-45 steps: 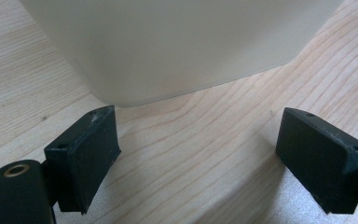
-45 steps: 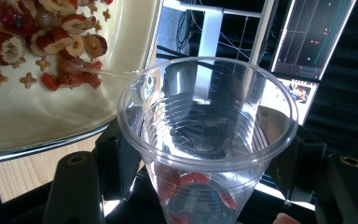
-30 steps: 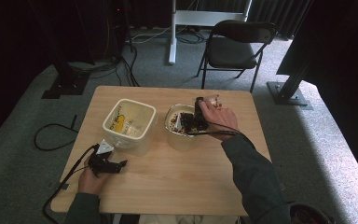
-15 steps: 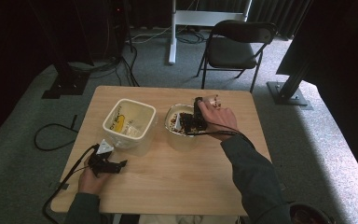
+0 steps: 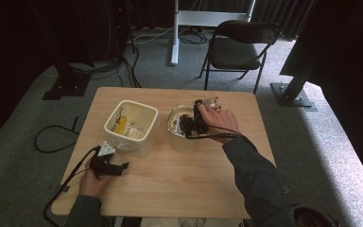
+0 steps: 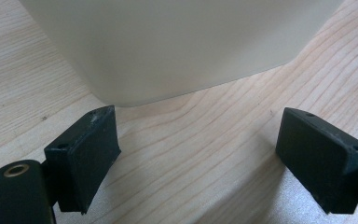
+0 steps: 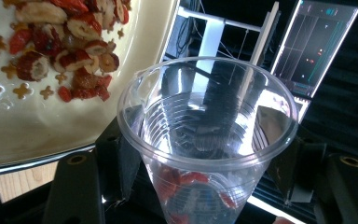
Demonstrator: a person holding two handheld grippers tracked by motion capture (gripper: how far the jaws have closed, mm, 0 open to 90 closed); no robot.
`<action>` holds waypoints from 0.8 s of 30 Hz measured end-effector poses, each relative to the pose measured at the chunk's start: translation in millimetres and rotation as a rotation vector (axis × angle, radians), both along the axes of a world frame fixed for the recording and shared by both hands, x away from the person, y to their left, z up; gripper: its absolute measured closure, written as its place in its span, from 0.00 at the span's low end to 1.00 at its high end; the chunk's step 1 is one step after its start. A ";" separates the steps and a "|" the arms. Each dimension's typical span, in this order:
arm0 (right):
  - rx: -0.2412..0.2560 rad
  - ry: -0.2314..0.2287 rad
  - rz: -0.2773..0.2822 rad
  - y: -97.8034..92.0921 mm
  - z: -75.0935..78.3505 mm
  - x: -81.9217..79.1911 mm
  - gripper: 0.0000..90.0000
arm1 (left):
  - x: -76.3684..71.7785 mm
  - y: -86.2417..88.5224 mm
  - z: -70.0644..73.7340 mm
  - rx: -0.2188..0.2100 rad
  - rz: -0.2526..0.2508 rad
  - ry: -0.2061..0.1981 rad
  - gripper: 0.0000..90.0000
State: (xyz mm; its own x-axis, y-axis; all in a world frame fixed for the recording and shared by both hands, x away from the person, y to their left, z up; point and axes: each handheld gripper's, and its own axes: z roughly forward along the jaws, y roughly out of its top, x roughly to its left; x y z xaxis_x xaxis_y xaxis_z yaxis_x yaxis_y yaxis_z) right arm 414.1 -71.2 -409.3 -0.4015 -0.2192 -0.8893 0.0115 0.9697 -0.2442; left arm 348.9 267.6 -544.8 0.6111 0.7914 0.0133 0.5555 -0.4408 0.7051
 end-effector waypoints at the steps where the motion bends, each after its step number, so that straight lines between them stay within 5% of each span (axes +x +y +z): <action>1: -0.003 0.000 -0.005 -1.2 0.2 1.3 0.38 | 0.0 0.0 0.0 0.000 0.000 0.000 0.15; 4: -0.026 -0.011 -0.046 -5.9 -1.1 6.3 0.38 | 0.0 0.0 0.0 -0.001 0.000 0.000 0.15; 9: -0.007 0.003 0.021 1.3 1.8 -3.6 0.38 | 0.0 0.0 0.0 0.000 0.000 0.000 0.15; 14: -0.051 -0.010 -0.039 -5.0 -0.6 4.6 0.38 | 0.0 0.0 0.0 -0.001 0.000 0.000 0.15; 19: -0.035 0.008 0.025 0.9 0.2 -4.4 0.38 | 0.0 0.0 0.0 0.000 0.000 0.000 0.15; 24: -0.036 0.000 -0.008 -1.2 -1.0 -1.2 0.38 | 0.0 0.0 0.0 0.000 0.000 0.000 0.15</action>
State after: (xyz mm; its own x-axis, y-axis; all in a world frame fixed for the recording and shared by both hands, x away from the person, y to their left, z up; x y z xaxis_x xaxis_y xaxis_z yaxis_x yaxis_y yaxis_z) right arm 412.9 -72.4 -410.4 -0.4035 -0.2483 -0.8807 0.0187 0.9600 -0.2792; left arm 348.9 267.6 -544.8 0.6112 0.7914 0.0131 0.5555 -0.4407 0.7052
